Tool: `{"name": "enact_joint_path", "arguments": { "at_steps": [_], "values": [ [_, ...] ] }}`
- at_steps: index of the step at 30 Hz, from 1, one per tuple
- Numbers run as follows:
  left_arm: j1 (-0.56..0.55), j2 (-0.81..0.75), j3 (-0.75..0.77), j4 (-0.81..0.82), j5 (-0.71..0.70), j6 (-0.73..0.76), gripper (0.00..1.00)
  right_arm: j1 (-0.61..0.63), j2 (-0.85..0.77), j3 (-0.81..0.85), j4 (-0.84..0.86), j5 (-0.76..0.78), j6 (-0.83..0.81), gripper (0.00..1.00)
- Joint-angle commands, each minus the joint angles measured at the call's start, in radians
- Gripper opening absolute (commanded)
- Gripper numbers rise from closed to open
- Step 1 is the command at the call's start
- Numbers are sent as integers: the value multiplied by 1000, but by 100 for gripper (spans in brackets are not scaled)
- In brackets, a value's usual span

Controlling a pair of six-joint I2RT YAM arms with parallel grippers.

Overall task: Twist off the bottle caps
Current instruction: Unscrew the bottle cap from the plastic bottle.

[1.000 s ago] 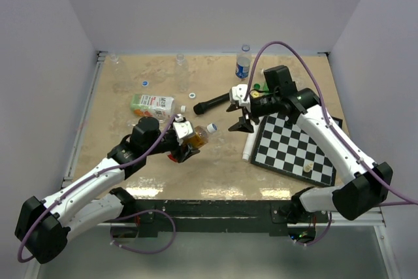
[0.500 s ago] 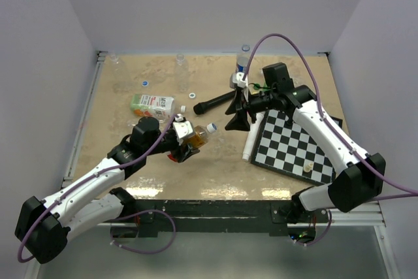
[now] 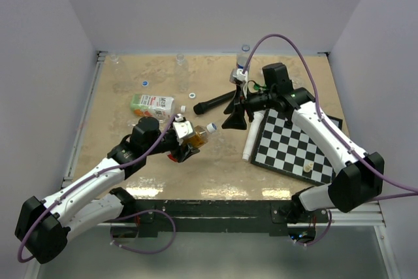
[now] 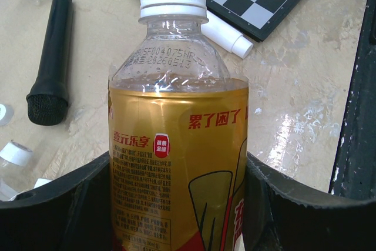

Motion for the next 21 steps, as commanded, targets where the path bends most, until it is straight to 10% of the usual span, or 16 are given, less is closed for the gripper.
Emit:
{"name": "enact_joint_path", "arguments": {
  "at_steps": [1, 21],
  "values": [
    [3, -14, 12, 23, -2, -19, 0, -1, -39, -9, 50, -32, 39, 71],
    [3, -6, 11, 23, -4, -20, 0, 92, 16, -72, 199, -36, 196, 71]
  ]
}}
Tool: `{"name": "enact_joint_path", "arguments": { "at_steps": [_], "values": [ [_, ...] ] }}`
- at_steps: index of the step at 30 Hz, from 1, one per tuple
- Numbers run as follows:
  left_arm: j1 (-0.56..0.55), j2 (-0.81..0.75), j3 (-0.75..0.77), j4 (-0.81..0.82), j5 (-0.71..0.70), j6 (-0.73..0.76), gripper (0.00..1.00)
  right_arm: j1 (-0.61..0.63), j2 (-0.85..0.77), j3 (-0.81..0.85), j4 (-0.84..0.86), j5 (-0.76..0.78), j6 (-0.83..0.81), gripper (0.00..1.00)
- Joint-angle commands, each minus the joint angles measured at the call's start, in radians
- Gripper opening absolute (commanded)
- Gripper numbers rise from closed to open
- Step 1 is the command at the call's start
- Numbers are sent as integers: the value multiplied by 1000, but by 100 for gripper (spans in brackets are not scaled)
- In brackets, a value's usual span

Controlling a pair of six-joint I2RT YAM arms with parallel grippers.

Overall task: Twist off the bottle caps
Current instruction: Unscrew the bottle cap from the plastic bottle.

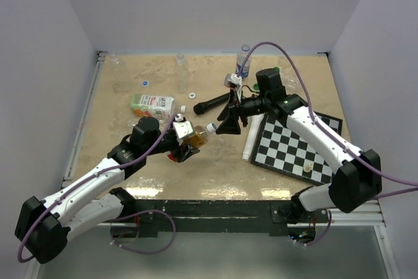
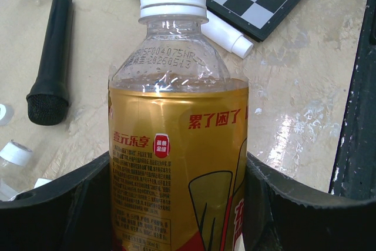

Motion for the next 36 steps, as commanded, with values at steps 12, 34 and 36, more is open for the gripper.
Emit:
{"name": "enact_joint_path", "arguments": {
  "at_steps": [12, 34, 36],
  "values": [
    [3, -8, 11, 23, -4, -19, 0, 72, 60, 64, 18, 6, 21, 61],
    [3, -6, 11, 23, 4, -17, 0, 103, 198, 312, -749, -55, -1169, 0],
    [3, -6, 9, 23, 6, -19, 0, 120, 197, 319, -763, 78, -1337, 0]
  ]
}}
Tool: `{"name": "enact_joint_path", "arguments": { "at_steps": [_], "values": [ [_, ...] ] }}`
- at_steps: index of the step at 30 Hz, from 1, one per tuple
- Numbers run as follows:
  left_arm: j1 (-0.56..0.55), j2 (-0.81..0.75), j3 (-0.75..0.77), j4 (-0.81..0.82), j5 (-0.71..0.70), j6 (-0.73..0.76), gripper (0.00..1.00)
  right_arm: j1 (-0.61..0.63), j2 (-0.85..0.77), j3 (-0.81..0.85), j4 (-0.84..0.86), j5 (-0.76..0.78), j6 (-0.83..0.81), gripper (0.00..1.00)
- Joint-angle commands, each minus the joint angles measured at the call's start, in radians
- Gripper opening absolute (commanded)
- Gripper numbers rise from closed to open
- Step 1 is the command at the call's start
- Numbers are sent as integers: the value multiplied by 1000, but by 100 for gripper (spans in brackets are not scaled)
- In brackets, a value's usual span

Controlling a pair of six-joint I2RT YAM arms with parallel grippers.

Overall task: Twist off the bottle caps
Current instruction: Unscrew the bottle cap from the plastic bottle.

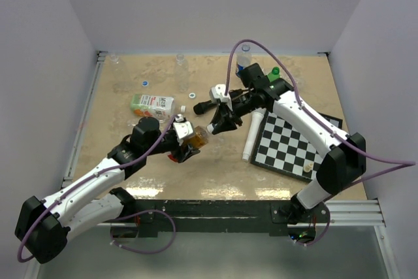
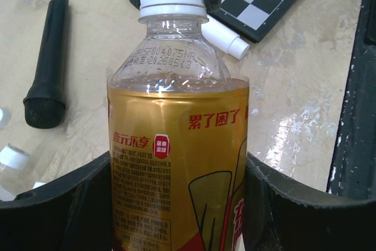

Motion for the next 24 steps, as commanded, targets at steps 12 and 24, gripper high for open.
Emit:
{"name": "enact_joint_path", "arguments": {
  "at_steps": [12, 24],
  "values": [
    [6, -17, 9, 17, -7, -19, 0, 38, -179, -76, 26, 99, -590, 39],
    [6, -16, 9, 20, -7, -19, 0, -69, -230, -42, -33, 65, -88, 71]
  ]
}}
